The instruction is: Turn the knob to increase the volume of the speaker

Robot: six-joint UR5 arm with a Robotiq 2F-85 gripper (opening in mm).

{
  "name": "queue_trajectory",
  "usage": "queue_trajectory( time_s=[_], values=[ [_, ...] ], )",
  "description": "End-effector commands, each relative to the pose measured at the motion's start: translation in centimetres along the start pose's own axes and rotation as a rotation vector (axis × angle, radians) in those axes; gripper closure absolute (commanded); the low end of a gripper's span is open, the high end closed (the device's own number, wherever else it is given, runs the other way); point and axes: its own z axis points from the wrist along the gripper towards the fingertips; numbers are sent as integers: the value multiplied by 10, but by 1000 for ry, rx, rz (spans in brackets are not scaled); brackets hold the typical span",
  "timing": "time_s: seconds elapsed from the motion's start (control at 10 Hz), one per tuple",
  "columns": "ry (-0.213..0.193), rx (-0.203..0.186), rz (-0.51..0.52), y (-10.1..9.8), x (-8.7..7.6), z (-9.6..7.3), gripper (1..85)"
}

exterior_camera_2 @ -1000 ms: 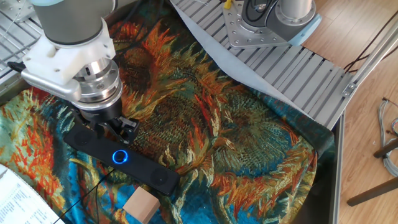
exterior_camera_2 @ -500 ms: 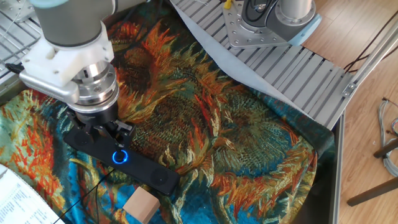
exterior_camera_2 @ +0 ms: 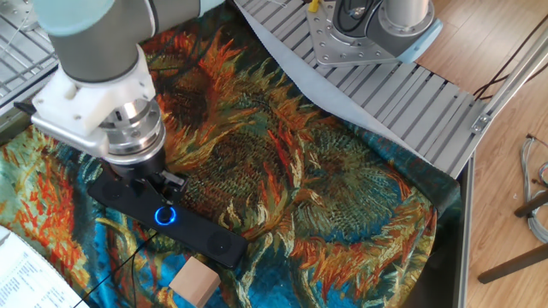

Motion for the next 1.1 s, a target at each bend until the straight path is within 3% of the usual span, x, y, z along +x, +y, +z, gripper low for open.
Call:
queue_trajectory(
  time_s=[0.0, 0.5, 1.0],
  values=[
    [8, -10, 20, 2, 3, 12, 357],
    [21, -3, -13, 0, 1, 24, 373],
    [-7, -7, -35, 1, -8, 38, 383]
  ],
)
